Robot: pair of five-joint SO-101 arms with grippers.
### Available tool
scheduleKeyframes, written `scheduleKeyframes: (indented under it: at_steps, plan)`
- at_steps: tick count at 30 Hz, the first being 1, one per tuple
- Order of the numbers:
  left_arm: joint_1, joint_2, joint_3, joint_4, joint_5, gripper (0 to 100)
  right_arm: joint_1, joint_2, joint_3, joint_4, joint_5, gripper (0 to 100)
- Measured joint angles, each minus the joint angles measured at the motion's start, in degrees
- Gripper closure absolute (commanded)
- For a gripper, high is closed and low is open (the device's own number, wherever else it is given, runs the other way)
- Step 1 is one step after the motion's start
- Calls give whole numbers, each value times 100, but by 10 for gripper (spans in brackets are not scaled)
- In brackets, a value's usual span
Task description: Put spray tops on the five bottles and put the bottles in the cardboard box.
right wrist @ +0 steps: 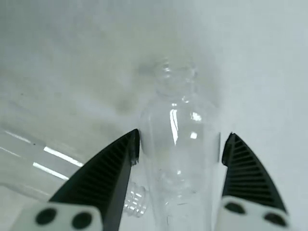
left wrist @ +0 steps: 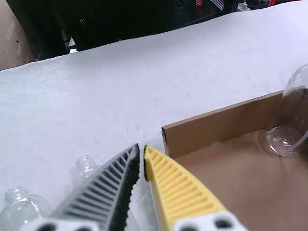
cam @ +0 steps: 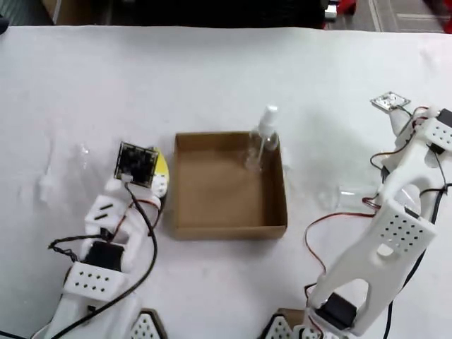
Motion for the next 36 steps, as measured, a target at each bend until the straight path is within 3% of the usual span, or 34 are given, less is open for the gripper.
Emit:
scheduleKeyframes:
  at_steps: [3,9,17,21,29,36]
  plan:
    - [0,0,0,0,0,976,44,0,0,0,0,755]
    - [0,0,0,0,0,976,44,0,0,-26,0,874]
    - [0,0,0,0,0,976,62,325,-167,-193,26,892]
    - [0,0,0,0,0,976,105,519,-202,-308,35,989]
    - [0,0,0,0,0,976,202,448,-589,-290,18,982]
    - [0,0,0,0,0,976,273,255,-1152,440,18,982]
